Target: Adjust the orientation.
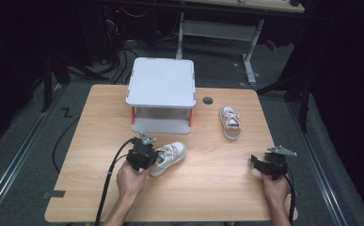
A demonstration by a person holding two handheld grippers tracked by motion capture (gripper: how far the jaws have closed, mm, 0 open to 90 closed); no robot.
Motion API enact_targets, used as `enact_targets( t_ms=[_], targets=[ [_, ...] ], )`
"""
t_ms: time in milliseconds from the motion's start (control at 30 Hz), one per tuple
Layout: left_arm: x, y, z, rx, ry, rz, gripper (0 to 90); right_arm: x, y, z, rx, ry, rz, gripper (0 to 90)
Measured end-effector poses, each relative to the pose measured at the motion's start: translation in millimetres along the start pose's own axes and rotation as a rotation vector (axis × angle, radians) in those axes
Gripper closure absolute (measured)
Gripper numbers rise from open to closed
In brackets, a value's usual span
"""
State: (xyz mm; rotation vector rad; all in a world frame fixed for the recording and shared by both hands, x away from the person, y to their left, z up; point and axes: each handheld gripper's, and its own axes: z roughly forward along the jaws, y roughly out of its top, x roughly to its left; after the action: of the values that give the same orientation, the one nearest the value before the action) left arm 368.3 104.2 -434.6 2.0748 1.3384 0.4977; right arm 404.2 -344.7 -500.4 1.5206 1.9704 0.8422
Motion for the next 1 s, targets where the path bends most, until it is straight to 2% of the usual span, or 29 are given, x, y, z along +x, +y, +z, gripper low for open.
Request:
enact_targets(
  t_ms=[67,233,433,533,700,833,1000],
  targets=[
    [-7.2,3.0,6.1,0.013,0.025,0.001,79.8,0.0,0.0,0.0,0.000,0.000,0.000,36.4],
    [-17.7,6.6,15.4,0.028,0.031,-0.011,79.0,0.0,0.0,0.0,0.000,0.001,0.000,36.4],
    [-22.6,7.4,14.5,0.057,-0.030,-0.015,72.5,0.0,-0.1,-0.1,0.000,0.001,0.000,36.4],
    [-22.2,6.0,12.9,0.062,-0.063,-0.031,71.8,0.0,0.0,0.0,0.000,0.001,-0.001,36.4],
    [-21.4,0.7,12.1,0.068,-0.165,-0.073,69.5,0.1,0.0,0.0,0.000,0.001,0.001,36.4],
    [-29.9,-0.8,13.1,0.077,-0.176,-0.050,67.3,0.2,0.0,0.0,0.000,0.001,0.002,36.4],
    [-28.2,-2.3,12.2,0.067,-0.207,-0.074,64.7,0.2,0.0,0.0,0.000,0.000,0.002,36.4]
  ],
)
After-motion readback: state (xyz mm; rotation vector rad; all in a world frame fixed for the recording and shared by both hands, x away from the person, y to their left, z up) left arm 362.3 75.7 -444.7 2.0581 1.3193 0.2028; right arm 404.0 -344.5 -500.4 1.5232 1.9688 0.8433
